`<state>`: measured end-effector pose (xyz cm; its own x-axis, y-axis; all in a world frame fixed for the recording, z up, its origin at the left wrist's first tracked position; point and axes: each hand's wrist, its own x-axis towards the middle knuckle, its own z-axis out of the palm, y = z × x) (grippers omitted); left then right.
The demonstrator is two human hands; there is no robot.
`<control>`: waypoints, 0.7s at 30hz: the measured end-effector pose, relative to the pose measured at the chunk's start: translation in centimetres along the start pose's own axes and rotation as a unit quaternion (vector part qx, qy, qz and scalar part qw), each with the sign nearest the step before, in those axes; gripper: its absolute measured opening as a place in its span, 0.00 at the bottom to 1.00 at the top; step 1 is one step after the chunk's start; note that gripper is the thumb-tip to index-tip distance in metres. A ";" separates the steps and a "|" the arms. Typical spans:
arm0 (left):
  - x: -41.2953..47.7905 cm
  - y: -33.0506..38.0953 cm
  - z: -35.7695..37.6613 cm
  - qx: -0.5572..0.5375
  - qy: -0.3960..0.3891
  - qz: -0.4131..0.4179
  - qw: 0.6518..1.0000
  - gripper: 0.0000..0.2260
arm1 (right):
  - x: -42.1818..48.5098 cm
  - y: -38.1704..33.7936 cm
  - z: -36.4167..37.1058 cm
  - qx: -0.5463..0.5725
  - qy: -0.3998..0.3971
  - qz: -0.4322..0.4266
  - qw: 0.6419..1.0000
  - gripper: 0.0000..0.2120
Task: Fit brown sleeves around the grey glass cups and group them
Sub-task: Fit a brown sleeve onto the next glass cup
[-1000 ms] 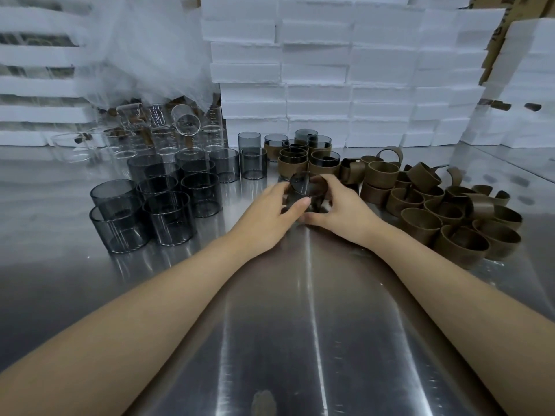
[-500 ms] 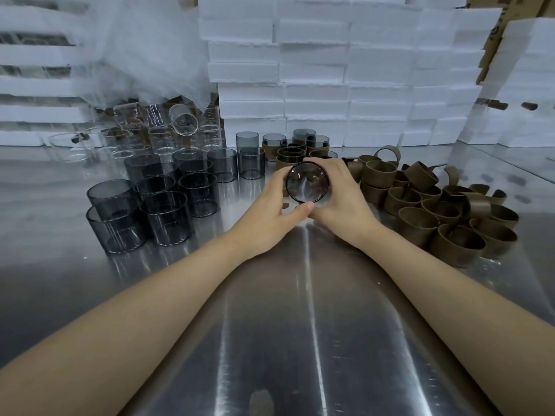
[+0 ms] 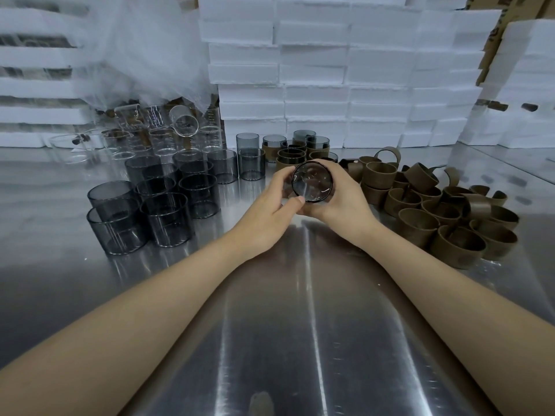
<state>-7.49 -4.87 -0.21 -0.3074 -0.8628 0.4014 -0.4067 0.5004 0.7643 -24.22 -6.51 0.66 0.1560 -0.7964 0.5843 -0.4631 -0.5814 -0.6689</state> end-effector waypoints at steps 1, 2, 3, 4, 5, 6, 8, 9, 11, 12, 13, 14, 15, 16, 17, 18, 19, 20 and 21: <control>0.0 0.1 0.0 -0.001 -0.001 -0.004 1.000 0.21 | 0.0 0.0 -0.1 0.001 -0.003 0.004 1.000 0.35; 0.0 0.2 0.0 -0.001 -0.002 -0.008 1.000 0.21 | 0.0 0.0 -0.1 -0.002 -0.005 0.006 1.000 0.36; 0.0 0.2 0.1 0.000 -0.001 -0.011 1.000 0.20 | 0.0 0.0 -0.2 -0.007 -0.008 0.005 1.000 0.36; 0.1 0.2 0.1 0.001 0.001 -0.012 1.000 0.20 | 0.0 0.0 -0.2 -0.013 -0.011 0.003 1.000 0.37; 0.1 0.2 0.1 0.001 0.003 -0.015 1.000 0.19 | 0.0 0.0 -0.3 -0.018 -0.013 0.000 1.000 0.37; 0.1 0.2 0.1 -0.001 0.006 -0.020 1.000 0.18 | 0.0 0.0 -0.3 -0.021 -0.016 -0.006 1.000 0.37; 0.1 0.0 0.0 -0.012 0.016 -0.039 0.999 0.14 | -0.1 0.0 -0.2 -0.025 -0.025 -0.024 0.999 0.36; 0.1 0.0 -0.1 -0.021 0.022 -0.049 0.998 0.13 | -0.1 0.0 -0.2 -0.029 -0.031 -0.035 0.999 0.36; 0.1 0.0 -0.2 -0.036 0.029 -0.060 0.997 0.10 | -0.2 0.0 -0.2 -0.036 -0.038 -0.051 0.997 0.35; 0.1 0.0 -0.1 -0.042 0.029 -0.060 0.997 0.11 | -0.2 -0.1 -0.2 -0.038 -0.040 -0.059 0.997 0.35; 0.1 0.1 -0.1 -0.045 0.028 -0.058 0.997 0.12 | -0.2 -0.2 -0.2 -0.042 -0.041 -0.071 0.996 0.34; 0.1 0.2 -0.1 -0.048 0.027 -0.054 0.997 0.14 | -0.2 -0.3 -0.3 -0.048 -0.040 -0.088 0.994 0.32; 0.1 0.2 -0.1 -0.053 0.026 -0.049 0.997 0.14 | -0.3 -0.4 -0.2 -0.055 -0.039 -0.105 0.992 0.30; 0.1 0.2 -0.2 -0.062 0.026 -0.047 0.997 0.15 | -0.3 -0.6 -0.1 -0.063 -0.039 -0.120 0.990 0.28; 0.2 0.1 -0.2 -0.074 0.026 -0.047 0.996 0.15 | -0.3 -0.8 0.0 -0.072 -0.043 -0.130 0.988 0.26; 0.2 0.1 -0.3 -0.087 0.027 -0.050 0.995 0.15 | -0.4 -1.0 0.1 -0.081 -0.049 -0.136 0.986 0.25; 0.2 0.1 -0.3 -0.098 0.029 -0.055 0.993 0.14 | -0.4 -1.1 0.2 -0.088 -0.055 -0.137 0.985 0.25; 0.3 0.0 -0.3 -0.108 0.034 -0.059 0.992 0.14 | -0.4 -1.2 0.3 -0.092 -0.058 -0.134 0.985 0.25; 0.4 -0.1 -0.3 -0.121 0.040 -0.061 0.990 0.13 | -0.4 -1.2 0.4 -0.093 -0.058 -0.130 0.985 0.25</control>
<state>-7.29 -5.26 0.04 -0.1958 -0.9237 0.3294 -0.2153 0.3682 0.9045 -23.40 -5.50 1.06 0.3847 -0.6449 0.6604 -0.5443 -0.7363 -0.4019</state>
